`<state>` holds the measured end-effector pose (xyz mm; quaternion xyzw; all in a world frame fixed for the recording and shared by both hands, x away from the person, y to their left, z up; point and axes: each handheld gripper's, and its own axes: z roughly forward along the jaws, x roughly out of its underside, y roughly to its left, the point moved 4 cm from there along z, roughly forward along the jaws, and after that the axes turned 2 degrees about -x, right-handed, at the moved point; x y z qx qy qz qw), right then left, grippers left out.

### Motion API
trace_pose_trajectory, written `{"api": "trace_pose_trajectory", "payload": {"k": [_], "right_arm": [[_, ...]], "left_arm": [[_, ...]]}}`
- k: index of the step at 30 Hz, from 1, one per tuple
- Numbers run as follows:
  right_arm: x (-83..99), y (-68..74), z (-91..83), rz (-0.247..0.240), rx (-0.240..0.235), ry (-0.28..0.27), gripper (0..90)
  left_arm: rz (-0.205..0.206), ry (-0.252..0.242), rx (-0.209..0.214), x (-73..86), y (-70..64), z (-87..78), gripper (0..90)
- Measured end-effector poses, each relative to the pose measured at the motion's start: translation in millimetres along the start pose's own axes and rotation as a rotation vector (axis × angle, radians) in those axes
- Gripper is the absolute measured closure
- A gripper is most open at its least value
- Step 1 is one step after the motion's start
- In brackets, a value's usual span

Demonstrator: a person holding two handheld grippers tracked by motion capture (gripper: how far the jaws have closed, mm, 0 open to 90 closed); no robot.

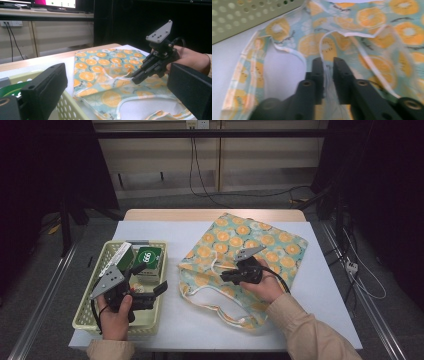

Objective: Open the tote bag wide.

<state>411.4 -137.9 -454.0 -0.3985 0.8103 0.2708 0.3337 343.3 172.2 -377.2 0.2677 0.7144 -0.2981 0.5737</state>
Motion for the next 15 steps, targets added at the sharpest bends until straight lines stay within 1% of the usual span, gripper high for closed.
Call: {"api": "trace_pose_trajectory", "payload": {"k": [1, 2, 4, 6, 8, 9, 11, 12, 13, 14, 15], "right_arm": [[0.0, 0.0, 0.0, 0.0, 0.0, 0.0, 86.8], [-0.1, 2.2, 2.5, 0.006, -0.015, 0.009, 90.0], [-0.4, 8.2, 6.7, 0.006, -0.057, 0.027, 90.0], [-1.6, 13.7, 8.5, -0.004, -0.074, 0.038, 90.0], [-4.2, 16.9, 8.6, 0.017, -0.113, 0.017, 90.0], [-6.1, 17.2, 7.8, 0.025, -0.124, 0.002, 90.0], [-10.0, 13.6, 4.9, 0.032, -0.115, -0.018, 90.0], [-11.7, 9.5, 2.9, 0.035, -0.099, -0.027, 90.0], [-12.9, 4.3, 1.0, 0.05, -0.088, -0.038, 89.8], [-13.5, -1.3, -0.7, 0.075, -0.081, -0.047, 89.7], [-13.1, -7.7, -1.9, 0.086, -0.068, -0.05, 89.8]], "left_arm": [[0.006, 0.004, -0.001, 0.3, 0.3, -0.1, 2.9], [0.003, 0.005, 0.0, 0.5, 0.3, -0.1, 2.8], [-0.003, 0.0, 0.001, 0.4, 0.1, -0.1, 2.9], [-0.002, -0.001, 0.0, 0.1, 0.5, -0.7, 2.9], [-0.005, -0.002, -0.002, 0.0, 0.8, -1.5, 2.9], [-0.005, -0.001, -0.004, 0.2, 1.2, -1.6, 2.9], [-0.008, -0.002, -0.006, 0.8, 1.5, -1.3, 2.8], [-0.008, 0.001, -0.006, 1.2, 1.6, -1.2, 2.9], [-0.007, 0.002, -0.007, 1.3, 1.5, -1.0, 2.9], [-0.008, 0.002, -0.005, 1.4, 1.2, -0.7, 2.9], [0.0, 0.011, -0.005, 1.7, 1.6, -0.9, 2.9]]}}
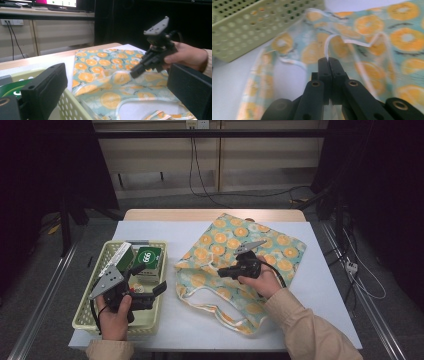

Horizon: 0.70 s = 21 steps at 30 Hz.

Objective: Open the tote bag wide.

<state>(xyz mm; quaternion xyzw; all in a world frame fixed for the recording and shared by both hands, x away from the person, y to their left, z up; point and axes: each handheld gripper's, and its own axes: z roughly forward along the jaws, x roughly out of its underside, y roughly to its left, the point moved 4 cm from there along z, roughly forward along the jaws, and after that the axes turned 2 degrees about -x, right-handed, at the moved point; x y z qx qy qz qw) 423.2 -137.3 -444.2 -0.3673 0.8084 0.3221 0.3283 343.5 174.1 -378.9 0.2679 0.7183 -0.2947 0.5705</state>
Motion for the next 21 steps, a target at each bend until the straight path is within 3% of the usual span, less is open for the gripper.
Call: {"api": "trace_pose_trajectory", "payload": {"k": [6, 10, 13, 16, 19, 21], "right_arm": [[10.5, -34.2, -5.5, 0.072, 0.084, 0.014, 85.9], [17.0, -46.9, -5.2, 0.113, 0.112, 0.012, 82.1], [21.2, -50.1, -1.5, 0.098, 0.133, 0.047, 82.2], [23.1, -54.6, 1.6, 0.111, 0.149, 0.043, 81.9], [24.7, -57.1, 3.5, 0.103, 0.186, 0.052, 75.2], [27.5, -56.3, 5.6, 0.078, 0.194, 0.091, 71.4]], "left_arm": [[-0.004, 0.0, -0.001, 1.1, 0.4, 1.1, 2.9], [-0.008, -0.003, -0.002, 1.0, 0.3, 1.7, 2.9], [-0.001, 0.006, -0.001, 1.7, 0.8, 1.8, 2.9], [-0.005, 0.004, -0.001, 2.1, 0.0, 2.7, 2.9], [0.004, 0.011, 0.002, 1.9, 0.0, 2.2, 2.9], [0.001, 0.007, 0.002, 1.6, -0.2, 2.2, 2.8]]}}
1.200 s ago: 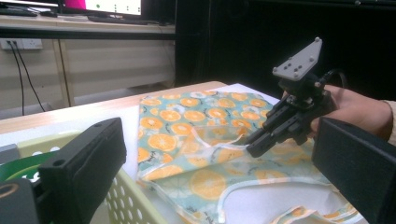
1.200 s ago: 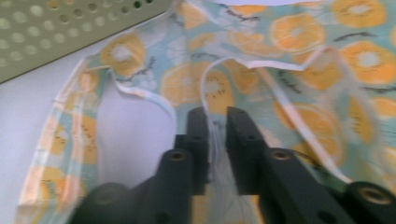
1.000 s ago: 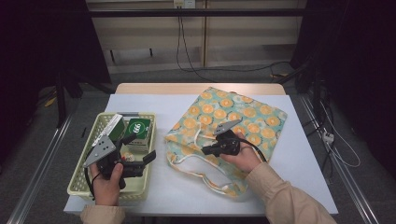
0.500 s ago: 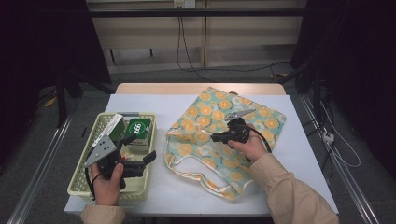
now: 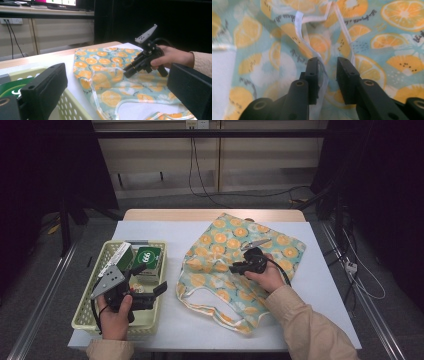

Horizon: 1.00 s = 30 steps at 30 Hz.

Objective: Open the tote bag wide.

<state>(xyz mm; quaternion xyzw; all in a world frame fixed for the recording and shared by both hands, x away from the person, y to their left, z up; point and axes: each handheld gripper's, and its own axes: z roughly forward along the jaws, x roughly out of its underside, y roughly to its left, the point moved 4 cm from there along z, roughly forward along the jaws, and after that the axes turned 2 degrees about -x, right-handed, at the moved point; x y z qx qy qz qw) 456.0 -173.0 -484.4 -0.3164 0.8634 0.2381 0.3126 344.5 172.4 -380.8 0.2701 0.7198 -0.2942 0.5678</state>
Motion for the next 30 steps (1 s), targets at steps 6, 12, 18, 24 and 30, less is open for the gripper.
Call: {"api": "trace_pose_trajectory", "payload": {"k": [6, 12, 18, 24, 30], "right_arm": [[0.2, 2.8, -2.7, -0.044, 0.035, 0.001, 61.6], [-4.8, 9.6, -14.3, -0.043, 0.022, -0.03, 54.6], [-10.1, 24.9, -26.3, -0.084, 0.0, -0.05, 52.9], [-13.1, 35.5, -32.2, -0.108, -0.032, -0.075, 53.1], [-14.6, 45.8, -32.7, -0.143, -0.035, -0.071, 54.8]], "left_arm": [[-0.004, -0.004, 0.009, -0.8, -1.7, 0.6, 2.9], [0.001, -0.006, 0.006, -1.8, -1.8, 0.0, 2.9], [0.002, -0.007, 0.014, -2.7, -4.1, 0.4, 2.9], [0.008, -0.001, 0.012, -2.5, -3.1, -0.2, 2.9], [0.001, -0.005, 0.011, -2.6, -3.9, 0.6, 2.9]]}}
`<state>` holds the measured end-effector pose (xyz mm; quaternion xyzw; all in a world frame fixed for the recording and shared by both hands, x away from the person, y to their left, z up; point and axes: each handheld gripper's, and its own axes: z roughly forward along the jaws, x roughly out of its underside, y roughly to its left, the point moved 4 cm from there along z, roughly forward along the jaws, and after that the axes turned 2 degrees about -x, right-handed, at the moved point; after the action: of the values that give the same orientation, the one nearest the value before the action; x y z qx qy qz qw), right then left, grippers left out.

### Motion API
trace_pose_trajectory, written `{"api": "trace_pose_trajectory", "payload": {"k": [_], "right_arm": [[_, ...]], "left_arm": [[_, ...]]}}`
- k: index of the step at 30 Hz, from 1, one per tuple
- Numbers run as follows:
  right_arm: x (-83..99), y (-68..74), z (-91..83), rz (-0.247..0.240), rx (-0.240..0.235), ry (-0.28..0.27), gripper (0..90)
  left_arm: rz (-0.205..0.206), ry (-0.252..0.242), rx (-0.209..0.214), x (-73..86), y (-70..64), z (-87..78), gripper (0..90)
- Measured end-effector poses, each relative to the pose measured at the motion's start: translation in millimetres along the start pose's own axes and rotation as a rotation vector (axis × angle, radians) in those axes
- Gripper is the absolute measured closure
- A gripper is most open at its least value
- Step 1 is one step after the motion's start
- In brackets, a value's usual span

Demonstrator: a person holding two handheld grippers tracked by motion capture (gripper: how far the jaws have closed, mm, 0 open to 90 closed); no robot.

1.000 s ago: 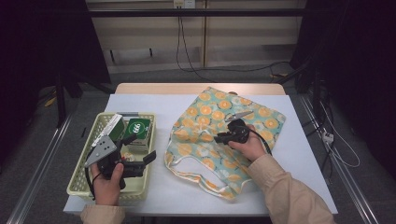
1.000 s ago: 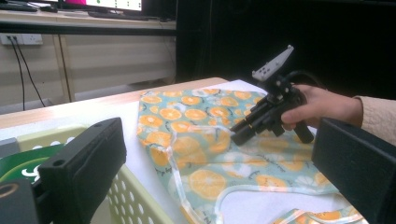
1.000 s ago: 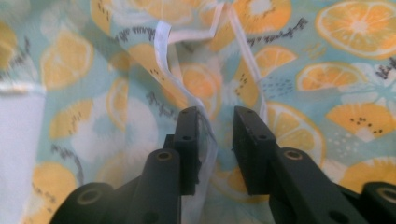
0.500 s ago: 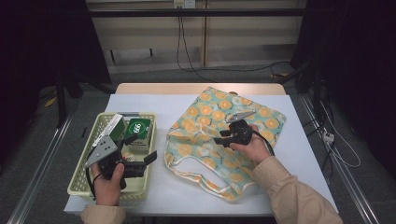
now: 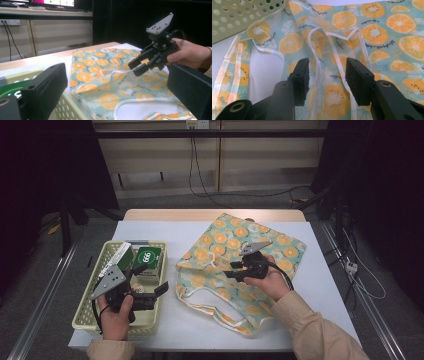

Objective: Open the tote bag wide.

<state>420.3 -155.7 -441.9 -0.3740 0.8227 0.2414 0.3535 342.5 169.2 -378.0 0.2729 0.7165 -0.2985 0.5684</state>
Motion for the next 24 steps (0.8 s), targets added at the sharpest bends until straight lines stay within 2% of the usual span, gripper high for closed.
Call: {"api": "trace_pose_trajectory", "payload": {"k": [8, 11, 15, 19, 21, 24], "right_arm": [[-2.3, 11.9, 2.5, -0.009, -0.038, -0.009, 53.9], [-3.4, 14.1, 2.2, -0.014, -0.045, -0.017, 53.7], [-5.8, 18.3, -0.4, -0.023, -0.064, -0.031, 56.3], [-9.7, 22.1, -6.7, -0.038, -0.058, -0.058, 69.4], [-12.4, 24.6, -10.3, -0.053, -0.079, -0.071, 79.8], [-13.9, 32.4, -11.8, -0.085, -0.115, -0.057, 86.0]], "left_arm": [[0.01, 0.006, -0.001, 0.3, 1.0, -0.4, 2.9], [-0.003, -0.001, 0.003, 0.0, -0.4, 0.2, 2.9], [0.004, 0.003, 0.002, 0.3, -0.2, 0.4, 2.9], [0.004, -0.001, 0.002, -0.3, -0.4, 0.3, 2.9], [0.004, -0.001, 0.002, -0.4, -0.4, 0.3, 2.9], [-0.002, -0.005, 0.003, -0.4, -1.0, 1.1, 2.9]]}}
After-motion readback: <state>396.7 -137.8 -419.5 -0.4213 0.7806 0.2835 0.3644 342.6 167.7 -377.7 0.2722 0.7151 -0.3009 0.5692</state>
